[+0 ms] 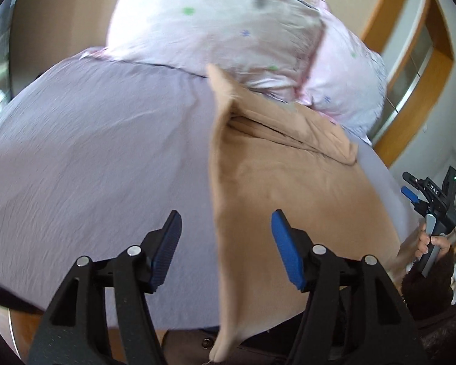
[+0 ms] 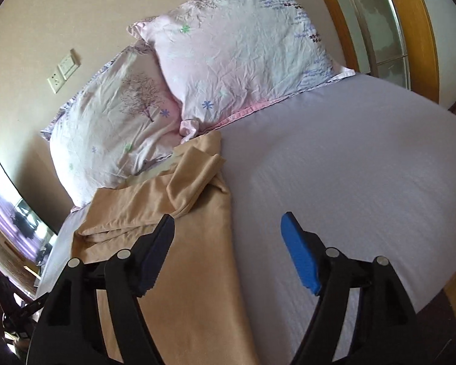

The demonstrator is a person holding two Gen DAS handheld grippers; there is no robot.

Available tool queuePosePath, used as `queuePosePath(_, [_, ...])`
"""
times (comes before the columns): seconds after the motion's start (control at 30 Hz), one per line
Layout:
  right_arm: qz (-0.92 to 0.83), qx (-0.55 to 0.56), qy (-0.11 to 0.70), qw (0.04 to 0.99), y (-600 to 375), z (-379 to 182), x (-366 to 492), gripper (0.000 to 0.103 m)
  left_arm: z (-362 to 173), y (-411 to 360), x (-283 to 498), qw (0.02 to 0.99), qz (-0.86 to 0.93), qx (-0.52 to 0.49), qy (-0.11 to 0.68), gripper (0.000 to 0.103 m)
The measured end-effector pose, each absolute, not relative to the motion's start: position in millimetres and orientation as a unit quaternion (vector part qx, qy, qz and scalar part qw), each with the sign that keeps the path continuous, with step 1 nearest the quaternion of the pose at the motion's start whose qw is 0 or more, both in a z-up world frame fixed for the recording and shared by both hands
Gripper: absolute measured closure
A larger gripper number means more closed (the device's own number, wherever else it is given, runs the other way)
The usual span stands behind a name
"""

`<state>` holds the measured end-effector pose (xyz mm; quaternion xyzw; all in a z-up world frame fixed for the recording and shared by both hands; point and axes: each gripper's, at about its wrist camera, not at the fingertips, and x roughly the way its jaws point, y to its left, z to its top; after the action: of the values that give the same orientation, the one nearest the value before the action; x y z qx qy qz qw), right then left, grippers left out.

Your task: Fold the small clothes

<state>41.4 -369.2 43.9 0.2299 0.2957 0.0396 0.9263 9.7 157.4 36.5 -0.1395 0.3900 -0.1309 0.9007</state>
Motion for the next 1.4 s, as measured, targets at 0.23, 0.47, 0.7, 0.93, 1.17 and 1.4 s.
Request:
queuePosePath(0.23, [0.032,0.131,0.352,0.926,-331,64,181,0.046,66,115,43,0.923,-0.117,-0.041,0.364,0.025])
queuePosePath(0.47, [-0.003,0.119,0.421,0.899,-332,34,249,0.048,83,31,165,0.926,-0.132,0.035,0.353,0.009])
queuePosePath(0.7, [0.045,0.099,0.443,0.890,-313,22,243,0.100,20,19,254,0.885,-0.028,0.056,0.461,0.015])
queuePosePath(0.93, [0.025,0.174,0.311,0.934,-325,66,218,0.101,1,56,246,0.875,0.005,-0.029,0.484,0.014])
queuePosePath(1.17, [-0.046,0.245,0.422,0.872,-377,-3,209,0.098,-2,64,225,0.885,0.052,-0.044,0.461,0.014])
queuePosePath(1.4, [0.061,0.155,0.358,0.919,-324,51,218,0.069,4,67,201,0.891,0.078,-0.044,0.445,0.015])
